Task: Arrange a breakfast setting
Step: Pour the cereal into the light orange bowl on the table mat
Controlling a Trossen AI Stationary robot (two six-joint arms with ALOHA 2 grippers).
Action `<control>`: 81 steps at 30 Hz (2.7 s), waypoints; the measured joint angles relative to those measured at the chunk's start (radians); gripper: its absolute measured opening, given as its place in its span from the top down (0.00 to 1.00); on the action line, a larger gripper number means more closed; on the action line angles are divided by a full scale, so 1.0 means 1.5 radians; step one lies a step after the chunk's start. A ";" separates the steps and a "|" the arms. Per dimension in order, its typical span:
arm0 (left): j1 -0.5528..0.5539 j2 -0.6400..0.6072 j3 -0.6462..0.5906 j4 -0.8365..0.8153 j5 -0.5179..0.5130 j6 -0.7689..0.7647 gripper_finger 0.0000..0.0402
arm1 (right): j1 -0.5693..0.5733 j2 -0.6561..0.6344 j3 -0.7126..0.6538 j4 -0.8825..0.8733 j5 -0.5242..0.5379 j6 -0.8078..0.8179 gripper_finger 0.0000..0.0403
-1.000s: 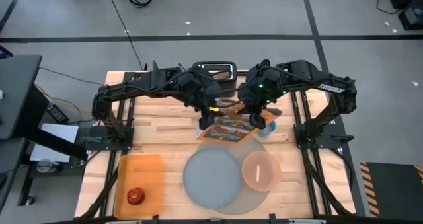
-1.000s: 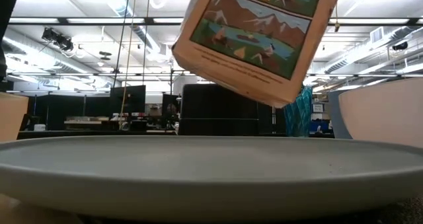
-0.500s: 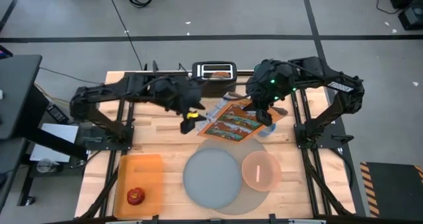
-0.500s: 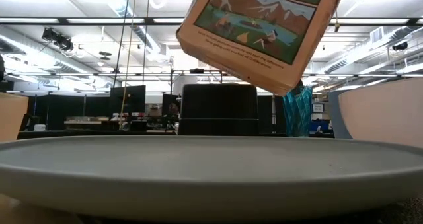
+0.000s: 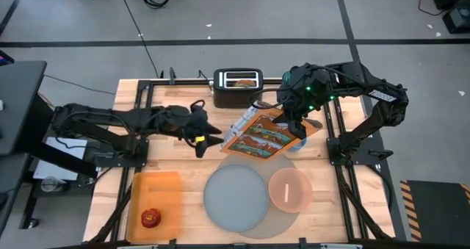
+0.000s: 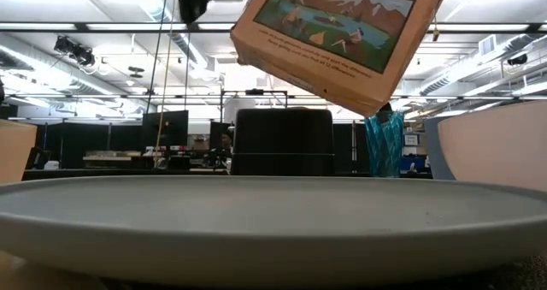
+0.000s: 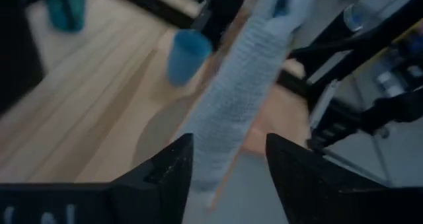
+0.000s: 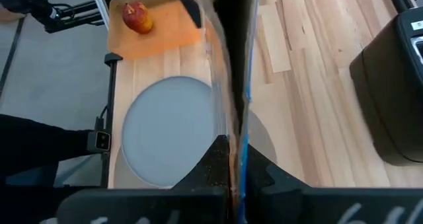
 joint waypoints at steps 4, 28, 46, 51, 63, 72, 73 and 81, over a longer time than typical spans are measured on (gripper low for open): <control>-0.006 0.013 -0.002 0.007 -0.001 0.028 0.34 | 0.000 0.000 0.000 0.000 -0.006 0.016 0.98; 0.003 0.140 -0.001 0.060 0.096 0.098 0.16 | 0.004 0.000 0.000 0.026 -0.023 0.054 0.97; 0.004 0.134 -0.001 0.053 0.149 0.071 0.58 | 0.006 0.001 0.000 0.050 -0.020 0.056 0.93; 0.006 0.117 -0.001 0.024 0.163 0.074 0.56 | 0.014 -0.001 0.001 0.052 -0.025 0.056 0.83; 0.036 0.120 0.136 -0.198 0.198 0.151 0.57 | 0.014 -0.061 0.001 0.073 -0.041 0.100 0.49; 0.037 0.122 0.229 -0.368 0.225 0.186 0.57 | 0.014 -0.163 0.001 0.037 0.029 0.142 0.46; 0.037 0.126 0.239 -0.382 0.230 0.186 0.57 | 0.014 -0.169 0.001 0.029 0.043 0.142 0.46; 0.032 0.200 0.346 -0.484 0.272 0.199 0.57 | 0.014 -0.196 0.001 -0.019 0.106 0.137 0.46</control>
